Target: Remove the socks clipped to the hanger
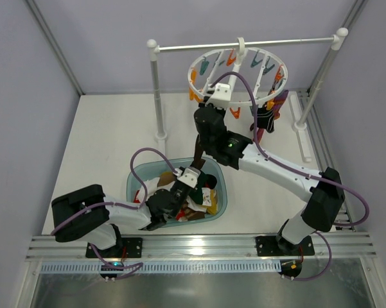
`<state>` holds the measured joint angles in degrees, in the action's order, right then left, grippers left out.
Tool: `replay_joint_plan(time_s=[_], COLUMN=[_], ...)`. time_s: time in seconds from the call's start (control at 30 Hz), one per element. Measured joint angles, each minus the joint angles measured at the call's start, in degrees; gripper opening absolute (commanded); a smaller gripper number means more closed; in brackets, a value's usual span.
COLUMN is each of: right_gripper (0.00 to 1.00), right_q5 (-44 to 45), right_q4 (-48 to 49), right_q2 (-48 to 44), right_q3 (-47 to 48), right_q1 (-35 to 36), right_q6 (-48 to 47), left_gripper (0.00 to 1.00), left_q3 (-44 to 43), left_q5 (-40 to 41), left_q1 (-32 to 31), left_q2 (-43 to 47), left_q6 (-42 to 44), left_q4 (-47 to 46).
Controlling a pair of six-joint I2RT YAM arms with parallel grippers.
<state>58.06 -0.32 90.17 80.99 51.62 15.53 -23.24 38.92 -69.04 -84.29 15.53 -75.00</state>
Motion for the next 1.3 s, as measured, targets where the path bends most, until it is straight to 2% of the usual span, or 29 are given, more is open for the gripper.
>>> replay_joint_plan(time_s=[0.1, 0.17, 0.2, 0.23, 0.33, 0.5, 0.57, 0.7, 0.97, 1.3], right_gripper=[0.05, 0.15, 0.25, 0.48, 0.81, 0.96, 1.00, 1.00, 1.00, 1.00], right_q5=[-0.1, -0.5, -1.0, -1.6, -4.9, -9.7, -12.1, -17.4, -28.9, -48.3], right_q4=[1.3, 2.2, 2.5, 2.9, 4.2, 6.9, 8.5, 13.1, 19.8, 25.4], right_q2=[-0.1, -0.3, -0.4, -0.6, -1.7, -5.4, -7.8, -13.9, -25.9, -30.3], right_q3=[-0.7, -1.4, -1.6, -2.0, -3.9, -8.6, -11.3, -18.3, -28.9, -35.6], right_q1=[0.1, 0.1, 0.1, 0.1, 0.1, 0.0, -0.2, -1.3, -6.1, -16.2], right_q6=[-0.6, -0.8, -0.8, -0.9, -1.4, -2.0, -2.2, -2.6, -1.6, 5.4], left_gripper=[0.00, 0.00, 0.00, 0.00, 0.00, 0.00, 0.00, 0.00, 0.00, 0.00], left_q3=[0.0, 0.0, 0.0, 0.0, 0.0, 0.0, 0.0, 0.0, 0.0, -0.1], left_q5=[0.4, 0.7, 1.0, 1.1, 1.6, 2.0, 1.9, -0.6, -9.0, -13.8], left_q1=[0.0, -0.2, -0.3, -0.3, -0.3, -0.4, -0.5, -0.4, 0.3, 0.5], left_q2=[0.0, 0.0, 0.0, 0.0, 0.0, 1.1, 3.0, 9.6, 20.2, 21.4], left_q6=[0.2, 0.2, 0.2, 0.2, 0.2, -0.2, -0.7, -3.8, -10.3, -14.1], left_q4=[-0.2, -0.2, -0.2, -0.2, -0.2, 0.2, 0.4, 4.3, 17.0, 24.8])
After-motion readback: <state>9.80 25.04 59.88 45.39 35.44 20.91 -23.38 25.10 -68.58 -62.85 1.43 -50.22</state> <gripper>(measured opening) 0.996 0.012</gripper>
